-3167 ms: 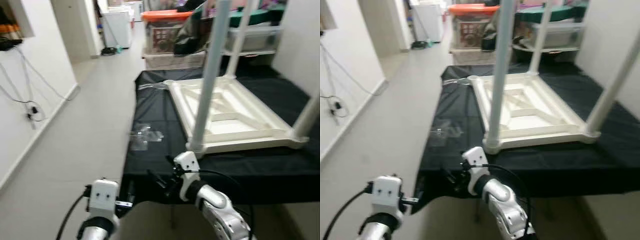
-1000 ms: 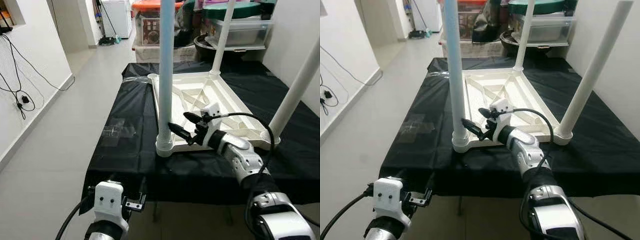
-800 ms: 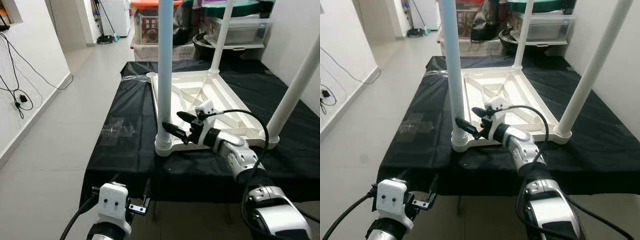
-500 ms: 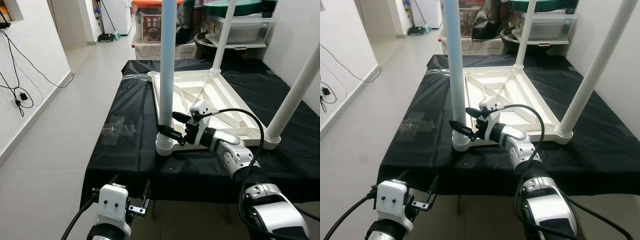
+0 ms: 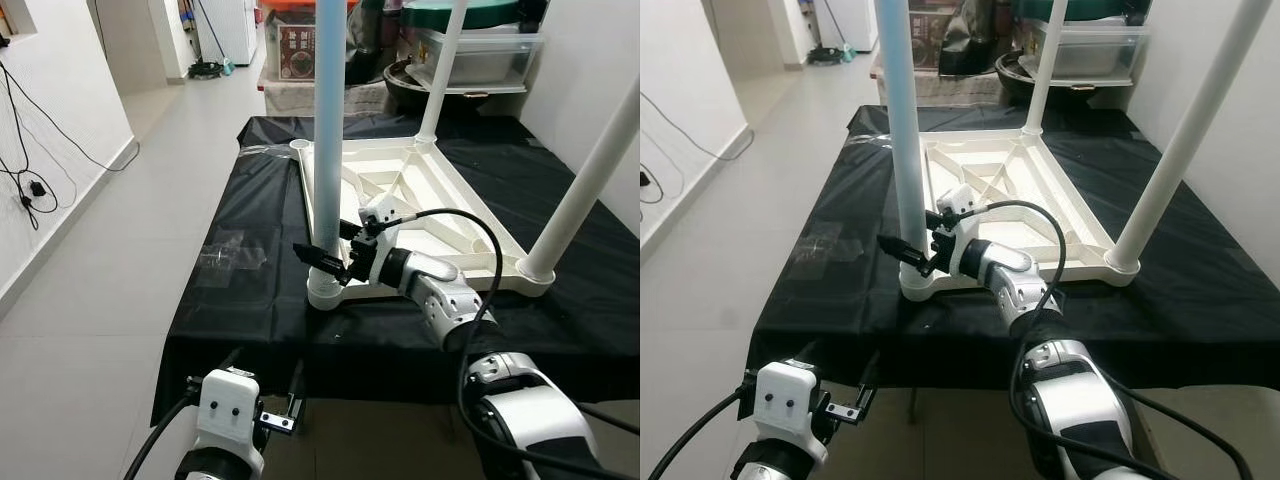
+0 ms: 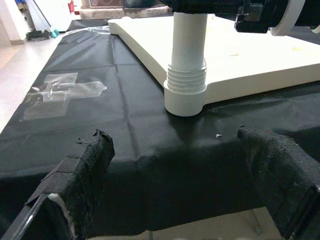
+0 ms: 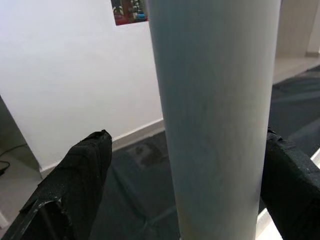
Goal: Building children table
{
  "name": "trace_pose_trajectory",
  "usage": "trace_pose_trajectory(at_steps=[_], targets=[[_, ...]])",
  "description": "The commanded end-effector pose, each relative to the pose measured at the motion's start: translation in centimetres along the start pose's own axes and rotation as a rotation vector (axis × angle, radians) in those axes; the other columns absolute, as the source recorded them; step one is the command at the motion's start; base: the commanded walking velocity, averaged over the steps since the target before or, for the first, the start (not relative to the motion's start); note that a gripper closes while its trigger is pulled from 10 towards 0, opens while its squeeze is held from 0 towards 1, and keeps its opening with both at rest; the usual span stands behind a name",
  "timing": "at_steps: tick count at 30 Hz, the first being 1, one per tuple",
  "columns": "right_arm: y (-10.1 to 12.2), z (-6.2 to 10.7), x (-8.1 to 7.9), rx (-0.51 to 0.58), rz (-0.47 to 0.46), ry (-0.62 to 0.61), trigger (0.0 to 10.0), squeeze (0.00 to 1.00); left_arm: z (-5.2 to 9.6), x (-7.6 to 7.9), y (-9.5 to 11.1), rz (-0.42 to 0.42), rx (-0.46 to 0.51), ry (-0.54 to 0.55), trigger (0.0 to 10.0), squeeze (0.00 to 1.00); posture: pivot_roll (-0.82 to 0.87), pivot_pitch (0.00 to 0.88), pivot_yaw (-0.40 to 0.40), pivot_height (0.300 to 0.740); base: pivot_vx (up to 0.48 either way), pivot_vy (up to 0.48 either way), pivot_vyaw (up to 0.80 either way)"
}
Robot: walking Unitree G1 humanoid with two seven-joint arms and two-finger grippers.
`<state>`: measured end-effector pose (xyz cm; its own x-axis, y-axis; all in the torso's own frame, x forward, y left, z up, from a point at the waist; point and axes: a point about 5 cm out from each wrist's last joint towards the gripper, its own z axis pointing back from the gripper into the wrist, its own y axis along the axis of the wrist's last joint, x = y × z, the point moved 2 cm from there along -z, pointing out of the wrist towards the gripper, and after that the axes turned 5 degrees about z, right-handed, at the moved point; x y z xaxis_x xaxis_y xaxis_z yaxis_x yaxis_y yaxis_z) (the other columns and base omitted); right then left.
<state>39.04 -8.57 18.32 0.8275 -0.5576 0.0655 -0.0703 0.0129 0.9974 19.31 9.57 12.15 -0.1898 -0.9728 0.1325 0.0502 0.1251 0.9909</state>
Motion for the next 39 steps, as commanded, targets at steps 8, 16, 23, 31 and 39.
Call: trace_pose_trajectory(at_steps=[8,16,23,31,39], targets=[[1.0,-1.3,0.0,0.018,0.028,-0.023,10.0,0.00,0.2,0.1,0.3,0.003,0.007,-0.001,10.0,0.00,0.10,0.078,-0.035,0.740,0.000,0.000,0.00],[1.6,-2.1,0.0,0.028,0.036,-0.039,10.0,0.00,0.2,0.2,0.3,0.004,0.006,0.002,10.0,0.00,0.11,0.087,-0.042,0.740,0.000,0.000,0.00],[1.9,-2.4,0.1,0.034,0.038,-0.048,10.0,0.00,0.3,0.3,0.3,0.007,0.006,0.000,10.0,0.00,0.11,0.089,-0.043,0.740,0.000,0.000,0.00],[2.3,-2.9,0.1,0.039,0.036,-0.059,10.0,0.00,0.3,0.4,0.4,0.008,0.007,-0.002,10.0,0.00,0.11,0.095,-0.050,0.740,0.000,0.000,0.00],[2.5,-3.1,0.1,0.044,0.035,-0.070,4.9,0.00,0.3,0.5,0.4,0.009,0.006,-0.002,10.0,0.00,0.11,0.096,-0.048,0.740,0.000,0.000,0.00]])
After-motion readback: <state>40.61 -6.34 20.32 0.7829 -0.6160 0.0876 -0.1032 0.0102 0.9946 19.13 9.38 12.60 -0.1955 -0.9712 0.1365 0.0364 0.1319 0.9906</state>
